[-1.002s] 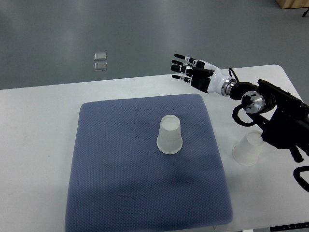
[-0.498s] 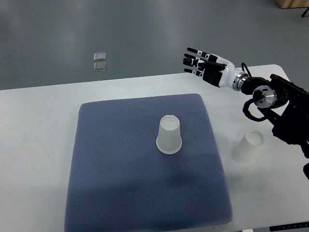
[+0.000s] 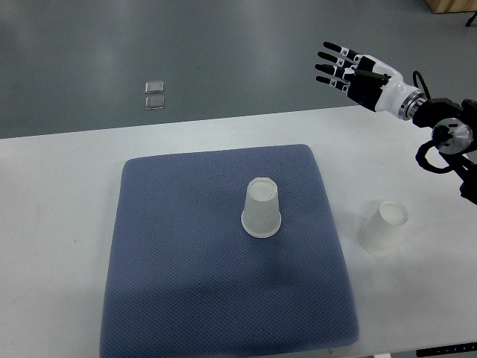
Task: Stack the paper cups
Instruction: 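Move the right hand down toward the white cup lying beside the pad, then close the right hand fingers around the lying white paper cup, then lift the cup with the right hand and carry it over the upside-down cup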
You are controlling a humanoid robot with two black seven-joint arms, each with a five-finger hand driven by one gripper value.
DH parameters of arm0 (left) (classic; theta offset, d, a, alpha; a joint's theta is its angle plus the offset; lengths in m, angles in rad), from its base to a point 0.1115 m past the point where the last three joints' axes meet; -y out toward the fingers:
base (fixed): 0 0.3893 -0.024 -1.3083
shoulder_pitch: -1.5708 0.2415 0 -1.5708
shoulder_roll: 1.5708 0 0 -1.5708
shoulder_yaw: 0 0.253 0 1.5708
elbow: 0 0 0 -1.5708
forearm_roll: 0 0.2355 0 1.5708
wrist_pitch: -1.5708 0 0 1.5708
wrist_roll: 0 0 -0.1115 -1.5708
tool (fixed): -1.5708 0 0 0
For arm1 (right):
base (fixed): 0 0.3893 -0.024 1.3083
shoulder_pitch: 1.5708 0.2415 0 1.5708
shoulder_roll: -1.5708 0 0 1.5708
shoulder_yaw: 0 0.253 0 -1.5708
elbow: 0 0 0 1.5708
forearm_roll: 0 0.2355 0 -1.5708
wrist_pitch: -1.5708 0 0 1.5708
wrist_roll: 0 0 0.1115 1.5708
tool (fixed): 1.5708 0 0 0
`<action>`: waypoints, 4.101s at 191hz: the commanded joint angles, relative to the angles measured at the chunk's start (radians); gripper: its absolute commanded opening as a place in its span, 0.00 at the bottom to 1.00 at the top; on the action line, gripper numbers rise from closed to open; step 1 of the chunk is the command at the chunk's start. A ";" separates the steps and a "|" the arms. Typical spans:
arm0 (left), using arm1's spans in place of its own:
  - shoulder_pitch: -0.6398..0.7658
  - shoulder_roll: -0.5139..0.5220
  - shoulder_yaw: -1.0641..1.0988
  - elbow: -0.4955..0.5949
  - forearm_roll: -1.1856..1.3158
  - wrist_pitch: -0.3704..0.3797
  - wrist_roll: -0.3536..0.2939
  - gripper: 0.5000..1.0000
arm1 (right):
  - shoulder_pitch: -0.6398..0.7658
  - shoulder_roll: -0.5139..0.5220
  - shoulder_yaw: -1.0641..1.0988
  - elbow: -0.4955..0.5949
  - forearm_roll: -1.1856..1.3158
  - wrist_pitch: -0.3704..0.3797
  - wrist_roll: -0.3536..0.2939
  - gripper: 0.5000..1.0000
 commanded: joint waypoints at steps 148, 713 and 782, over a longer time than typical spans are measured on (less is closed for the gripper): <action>0.000 0.000 0.000 0.000 0.000 0.000 0.000 1.00 | -0.161 -0.565 -0.025 0.647 -1.191 0.144 0.146 0.85; 0.000 0.000 0.000 -0.001 0.000 0.000 0.000 1.00 | -0.270 -0.535 -0.287 0.712 -1.354 -0.262 0.163 0.58; 0.000 0.000 0.000 0.000 0.000 0.000 0.000 1.00 | -0.271 -0.536 -0.288 0.712 -1.352 -0.240 0.164 0.38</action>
